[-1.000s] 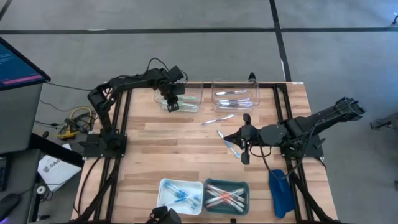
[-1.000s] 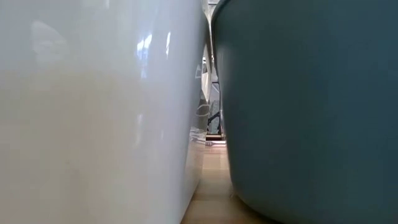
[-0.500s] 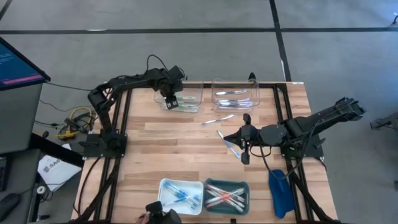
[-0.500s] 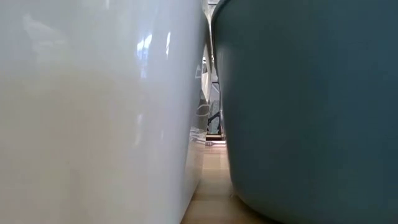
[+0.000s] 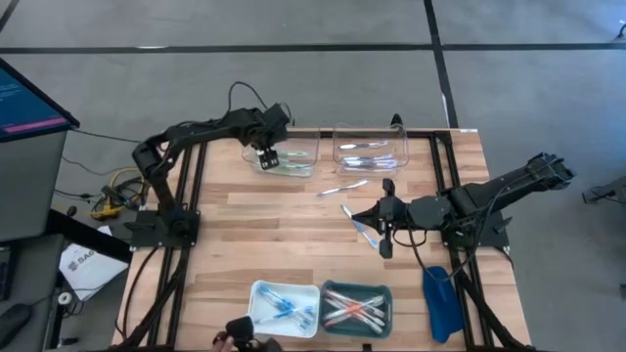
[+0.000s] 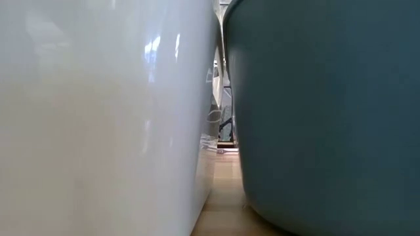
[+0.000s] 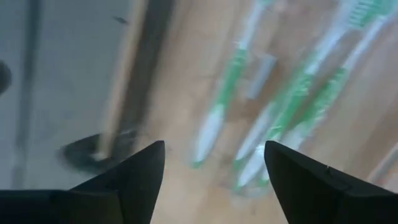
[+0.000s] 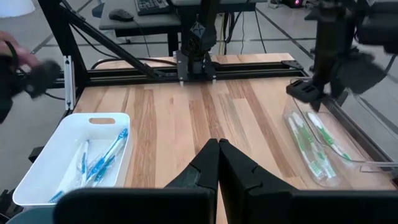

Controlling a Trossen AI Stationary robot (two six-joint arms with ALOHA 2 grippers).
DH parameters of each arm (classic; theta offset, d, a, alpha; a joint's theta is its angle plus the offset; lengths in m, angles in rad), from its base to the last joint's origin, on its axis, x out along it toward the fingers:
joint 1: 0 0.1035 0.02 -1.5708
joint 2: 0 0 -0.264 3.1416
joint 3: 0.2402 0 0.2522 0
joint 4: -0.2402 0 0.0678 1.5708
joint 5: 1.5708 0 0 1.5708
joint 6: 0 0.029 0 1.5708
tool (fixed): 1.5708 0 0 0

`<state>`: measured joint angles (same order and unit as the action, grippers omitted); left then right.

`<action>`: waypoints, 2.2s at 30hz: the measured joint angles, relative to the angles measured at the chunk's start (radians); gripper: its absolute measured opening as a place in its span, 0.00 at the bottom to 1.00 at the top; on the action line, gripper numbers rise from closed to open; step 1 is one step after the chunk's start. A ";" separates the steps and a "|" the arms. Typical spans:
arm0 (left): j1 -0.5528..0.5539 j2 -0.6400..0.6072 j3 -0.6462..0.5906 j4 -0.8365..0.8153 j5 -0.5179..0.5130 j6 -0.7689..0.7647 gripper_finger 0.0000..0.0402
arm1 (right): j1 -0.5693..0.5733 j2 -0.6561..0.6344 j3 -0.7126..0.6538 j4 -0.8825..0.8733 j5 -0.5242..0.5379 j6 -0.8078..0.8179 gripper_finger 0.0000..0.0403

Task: Pick & Place Toothbrushes
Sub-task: Put the blue toothbrush into the white bin

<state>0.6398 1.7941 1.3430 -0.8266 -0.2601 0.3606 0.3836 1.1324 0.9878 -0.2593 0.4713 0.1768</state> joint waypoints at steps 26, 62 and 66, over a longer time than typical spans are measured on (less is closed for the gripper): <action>-0.286 -0.387 0.001 0.403 0.250 -0.134 0.67 | 0.001 0.000 0.000 -0.026 -0.001 0.060 0.00; -0.614 0.239 0.051 0.836 0.268 -0.021 0.67 | 0.000 0.000 0.000 -0.054 -0.001 0.060 0.00; -0.614 0.287 0.103 0.834 0.268 -0.024 0.67 | 0.000 0.000 0.000 -0.054 -0.001 0.060 0.00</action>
<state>0.0254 2.0815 1.4460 0.0072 0.0082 0.3366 0.3840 1.1324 0.9874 -0.3137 0.4702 0.2368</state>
